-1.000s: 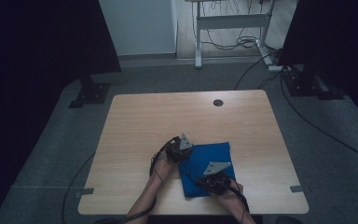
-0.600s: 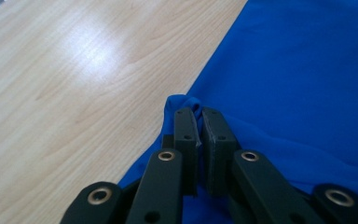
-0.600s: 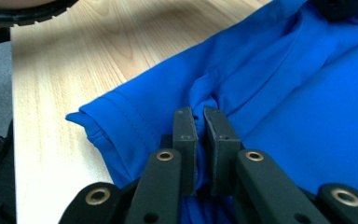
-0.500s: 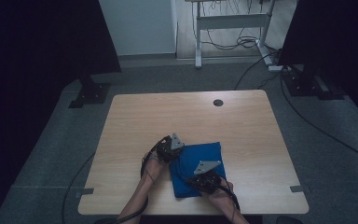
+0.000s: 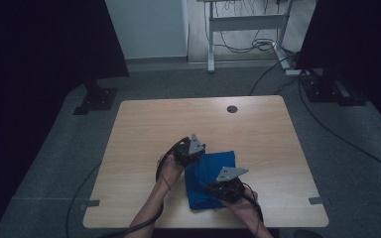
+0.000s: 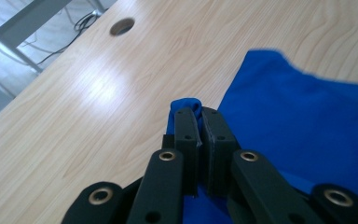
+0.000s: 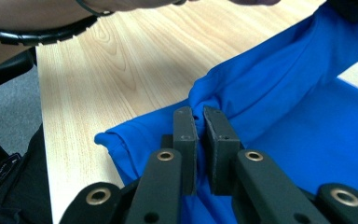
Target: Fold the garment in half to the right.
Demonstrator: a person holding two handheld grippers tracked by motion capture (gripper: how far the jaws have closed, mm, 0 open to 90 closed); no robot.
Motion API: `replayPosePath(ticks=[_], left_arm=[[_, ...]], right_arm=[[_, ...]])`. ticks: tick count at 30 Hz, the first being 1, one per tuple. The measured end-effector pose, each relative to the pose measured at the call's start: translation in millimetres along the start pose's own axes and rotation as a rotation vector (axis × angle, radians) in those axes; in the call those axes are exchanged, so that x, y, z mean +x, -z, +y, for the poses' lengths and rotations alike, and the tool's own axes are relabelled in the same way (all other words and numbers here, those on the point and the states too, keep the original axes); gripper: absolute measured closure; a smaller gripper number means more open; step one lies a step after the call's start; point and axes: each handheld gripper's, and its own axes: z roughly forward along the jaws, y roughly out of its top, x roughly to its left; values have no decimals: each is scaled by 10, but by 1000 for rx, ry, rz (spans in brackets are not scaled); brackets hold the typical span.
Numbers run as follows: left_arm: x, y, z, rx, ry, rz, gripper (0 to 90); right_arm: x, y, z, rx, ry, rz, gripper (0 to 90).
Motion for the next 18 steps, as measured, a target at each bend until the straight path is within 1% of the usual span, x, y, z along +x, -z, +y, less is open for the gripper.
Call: replayPosePath(ticks=[2, 5, 7, 8, 9, 10, 11, 12, 14, 15, 18], left_arm=[[-28, -10, 67, -3, -18, 2, 859], [-58, -30, 159, -13, -29, -3, 859], [-84, -60, 213, -14, -38, -9, 858], [-119, -105, 253, -16, -45, -18, 858], [-119, -105, 253, -16, -45, -18, 858], [-138, -128, 267, -15, -45, -27, 858], [-199, -210, 286, -13, -47, -42, 858], [-199, -210, 286, -13, -47, -42, 857], [-246, -288, 279, 0, -60, -44, 857], [-273, -361, 260, 13, -65, -44, 857], [-298, -466, 226, 18, -50, -51, 855]], right_arm=[[-14, 70, 0, -11, 0, -7, 840], [-49, 167, -16, -23, -5, -19, 839], [-70, 226, -36, -30, -12, -26, 839], [-78, 253, -49, -32, -15, -30, 839], [-78, 253, -49, -32, -15, -30, 839], [-100, 309, -91, -35, -22, -39, 839], [-114, 328, -114, -33, -26, -41, 839], [-114, 328, -114, -33, -26, -41, 839], [-154, 355, -179, -21, -38, -51, 839], [-189, 359, -243, -9, -51, -58, 839], [-239, 360, -342, 10, -68, -70, 838]])
